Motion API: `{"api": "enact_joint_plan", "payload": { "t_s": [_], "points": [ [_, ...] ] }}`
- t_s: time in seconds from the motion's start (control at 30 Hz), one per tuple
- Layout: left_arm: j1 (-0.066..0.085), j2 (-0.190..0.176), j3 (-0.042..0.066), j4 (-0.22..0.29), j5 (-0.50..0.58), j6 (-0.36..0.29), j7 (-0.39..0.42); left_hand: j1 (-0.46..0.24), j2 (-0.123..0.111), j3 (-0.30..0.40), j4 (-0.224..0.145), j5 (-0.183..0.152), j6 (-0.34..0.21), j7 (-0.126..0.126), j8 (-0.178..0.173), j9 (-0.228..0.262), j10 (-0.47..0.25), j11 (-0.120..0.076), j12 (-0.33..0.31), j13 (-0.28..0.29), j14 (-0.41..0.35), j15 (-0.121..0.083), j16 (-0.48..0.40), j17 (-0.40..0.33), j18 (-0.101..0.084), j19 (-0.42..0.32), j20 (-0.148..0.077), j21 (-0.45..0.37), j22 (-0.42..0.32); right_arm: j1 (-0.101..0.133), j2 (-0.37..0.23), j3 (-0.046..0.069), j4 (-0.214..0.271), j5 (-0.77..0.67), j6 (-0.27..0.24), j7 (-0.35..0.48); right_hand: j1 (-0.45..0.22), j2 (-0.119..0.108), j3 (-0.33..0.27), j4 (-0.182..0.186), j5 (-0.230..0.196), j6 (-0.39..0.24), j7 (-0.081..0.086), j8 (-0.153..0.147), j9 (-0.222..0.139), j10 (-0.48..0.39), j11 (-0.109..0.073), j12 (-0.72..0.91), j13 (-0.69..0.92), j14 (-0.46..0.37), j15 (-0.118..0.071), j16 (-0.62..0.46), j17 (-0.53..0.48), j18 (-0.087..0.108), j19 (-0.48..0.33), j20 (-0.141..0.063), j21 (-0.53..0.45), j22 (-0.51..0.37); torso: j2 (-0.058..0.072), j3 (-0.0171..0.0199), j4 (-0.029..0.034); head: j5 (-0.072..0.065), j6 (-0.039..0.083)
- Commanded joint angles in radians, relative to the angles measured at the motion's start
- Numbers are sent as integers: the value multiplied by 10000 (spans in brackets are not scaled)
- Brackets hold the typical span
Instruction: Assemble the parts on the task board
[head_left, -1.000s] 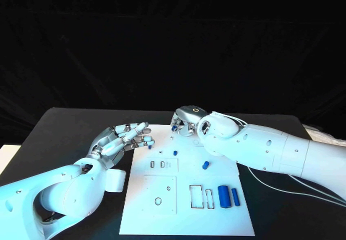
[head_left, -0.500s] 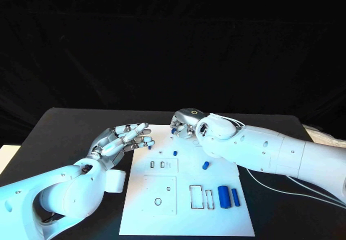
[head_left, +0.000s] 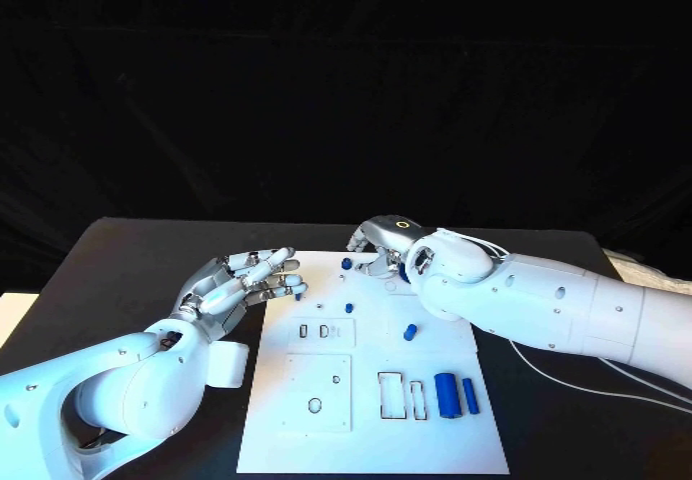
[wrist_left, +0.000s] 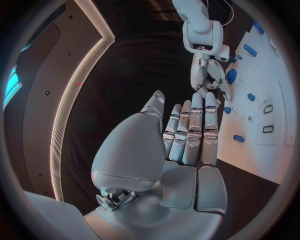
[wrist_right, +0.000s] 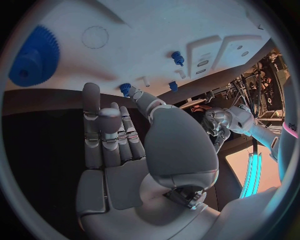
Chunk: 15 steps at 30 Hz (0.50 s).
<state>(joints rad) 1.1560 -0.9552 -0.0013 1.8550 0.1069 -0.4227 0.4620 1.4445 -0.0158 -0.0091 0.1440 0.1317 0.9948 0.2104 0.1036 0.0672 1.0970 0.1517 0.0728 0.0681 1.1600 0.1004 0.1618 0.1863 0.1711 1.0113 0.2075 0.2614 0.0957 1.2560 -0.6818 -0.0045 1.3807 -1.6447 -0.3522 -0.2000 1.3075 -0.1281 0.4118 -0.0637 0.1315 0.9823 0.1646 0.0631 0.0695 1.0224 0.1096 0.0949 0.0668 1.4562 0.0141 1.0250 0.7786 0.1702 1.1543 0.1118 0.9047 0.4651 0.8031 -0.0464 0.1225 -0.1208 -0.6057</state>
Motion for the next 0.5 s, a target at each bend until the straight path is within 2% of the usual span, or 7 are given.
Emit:
{"api": "enact_joint_plan", "payload": {
  "t_s": [0.03, 0.2, 0.23, 0.3, 0.37, 0.47, 0.5],
  "points": [
    [18, -35, 8, 31, 32, 238, 13, 3, 76, 11, -69, 3, -18, 66, -56, -13, 10, 70, -52, -11, -13, 57, -44, 10, 118, 35, 67, -53, -15, 96, -675, 61, 635, 608, -278, -115, -1, -25, -118, 37, 72, 85, 21, 40, 3, 278, -33, 109, 9, 122, -1, 230, 271, 108, 169, -17, 190, 219, 1, 2, -64, -55, 58],
    [29, -82, 7, 44, 34, 267, 0, 8, 78, 13, -76, 4, -19, 65, -60, -13, 9, 70, -56, -11, -14, 58, -49, 12, 118, 35, 67, -55, -18, 272, -1605, 103, 1170, 1152, 313, -419, -731, -380, -697, 616, 652, 101, 22, 7, -14, 1837, -233, 756, 256, 456, -156, 1556, 1936, -48, 637, -112, 943, 1274, -4, 38, -208, -51, 147],
    [31, -81, 7, 43, 34, 281, -3, 9, 79, 13, -77, 4, -19, 65, -60, -13, 9, 70, -56, -11, -14, 58, -49, 12, 118, 35, 67, -55, -18, 288, -1718, 106, 1190, 1274, 483, -495, -755, -403, -776, 677, 653, 67, -21, -4, -20, 2188, -304, 925, 346, 510, -203, 1813, 2279, -78, 735, -142, 1100, 1503, -6, 43, -223, -60, 163],
    [33, -73, 7, 37, 35, 314, -11, 17, 82, 16, -87, 4, -19, 64, -63, -13, 8, 68, -59, -11, -13, 58, -55, 14, 118, 35, 68, -59, -20, 304, -1868, 108, 1178, 1492, 820, -690, -737, -475, -1012, 784, 639, -8, -162, -3, -26, 3086, -504, 1417, 651, 665, -347, 2619, 3411, -252, 1214, -252, 1837, 2626, -4, 53, -248, -71, 173],
    [34, -57, 6, 23, 35, 341, -22, 17, 82, 16, -87, 4, -19, 64, -63, -13, 8, 68, -59, -11, -13, 58, -55, 14, 118, 35, 68, -59, -20, 308, -1970, 109, 1127, 1644, 1145, -1010, -669, -463, -1363, 979, 682, -68, -310, 24, -17, 3641, -685, 1952, 1146, 733, -512, 3125, 4074, -395, 1589, -424, 2441, 3475, 8, 71, -274, -69, 162],
    [34, -30, 6, -6, 35, 377, -38, 23, 86, 18, -94, 5, -19, 63, -66, -12, 8, 68, -61, -11, -13, 58, -60, 16, 119, 35, 68, -61, -23, 301, -2044, 108, 1052, 1679, 1428, -1458, -490, -421, -1843, 1233, 709, -143, -347, 35, -9, 3862, -753, 2947, 2204, 769, -570, 3617, 4722, -568, 1962, -524, 3152, 4531, 19, 108, -306, -81, 149],
    [34, -21, 6, -14, 35, 385, -42, 23, 86, 18, -94, 5, -19, 63, -66, -12, 8, 68, -61, -11, -13, 58, -60, 16, 119, 35, 68, -61, -23, 298, -2052, 108, 1033, 1687, 1493, -1568, -390, -396, -2016, 1331, 713, -172, -353, 37, -7, 3842, -754, 3992, 3366, 763, -561, 3732, 4869, -598, 2012, -534, 3305, 4746, 19, 117, -308, -98, 156]
  ]
}}
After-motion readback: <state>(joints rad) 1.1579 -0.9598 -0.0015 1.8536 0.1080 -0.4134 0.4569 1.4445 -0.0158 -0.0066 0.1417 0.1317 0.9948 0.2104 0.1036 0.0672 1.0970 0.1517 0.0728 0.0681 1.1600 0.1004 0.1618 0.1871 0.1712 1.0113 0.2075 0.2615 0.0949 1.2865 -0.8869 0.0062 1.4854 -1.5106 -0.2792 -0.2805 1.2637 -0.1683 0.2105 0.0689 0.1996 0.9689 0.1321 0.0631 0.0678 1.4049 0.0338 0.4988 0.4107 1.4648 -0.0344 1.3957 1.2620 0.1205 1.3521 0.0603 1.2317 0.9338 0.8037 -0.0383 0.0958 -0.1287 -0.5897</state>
